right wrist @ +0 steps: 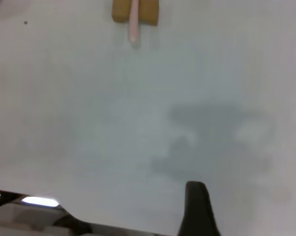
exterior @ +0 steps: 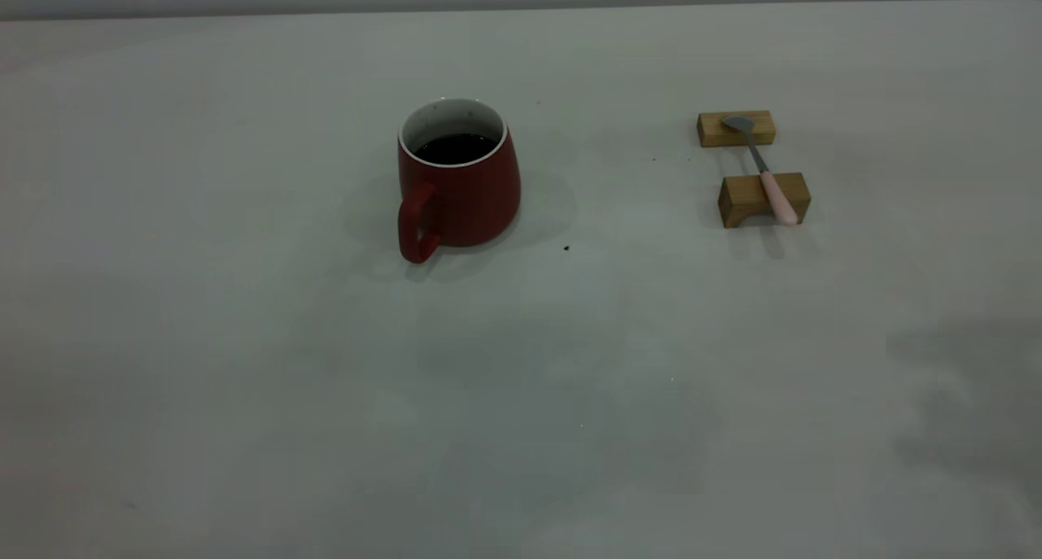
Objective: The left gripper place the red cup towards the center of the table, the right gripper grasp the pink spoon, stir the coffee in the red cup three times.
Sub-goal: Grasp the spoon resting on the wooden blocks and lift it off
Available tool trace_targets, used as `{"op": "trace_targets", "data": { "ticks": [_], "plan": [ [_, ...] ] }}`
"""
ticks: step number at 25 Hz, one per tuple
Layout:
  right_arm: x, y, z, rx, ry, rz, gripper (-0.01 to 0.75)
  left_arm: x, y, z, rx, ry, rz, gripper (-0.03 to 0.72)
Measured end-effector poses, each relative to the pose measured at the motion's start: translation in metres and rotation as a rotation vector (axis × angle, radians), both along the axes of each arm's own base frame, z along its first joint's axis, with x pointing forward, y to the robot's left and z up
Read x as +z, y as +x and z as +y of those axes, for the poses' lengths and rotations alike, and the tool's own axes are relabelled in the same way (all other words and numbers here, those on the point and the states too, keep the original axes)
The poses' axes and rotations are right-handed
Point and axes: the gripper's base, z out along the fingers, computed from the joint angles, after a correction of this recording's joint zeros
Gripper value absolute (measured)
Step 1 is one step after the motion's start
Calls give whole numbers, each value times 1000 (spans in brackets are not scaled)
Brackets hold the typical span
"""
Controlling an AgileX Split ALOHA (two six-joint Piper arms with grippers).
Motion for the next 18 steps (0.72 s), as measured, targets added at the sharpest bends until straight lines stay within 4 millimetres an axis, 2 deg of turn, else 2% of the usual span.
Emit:
{"op": "trace_targets", "data": {
  "ticks": [8,13,18],
  "plan": [
    [-57,61,17,37,44,129,592,0,0,0,0,0,0,595],
    [-95,98,40,96,25,202,592,0,0,0,0,0,0,595],
    [-142,129,65,158,-5,288,592,0,0,0,0,0,0,595]
  ]
}}
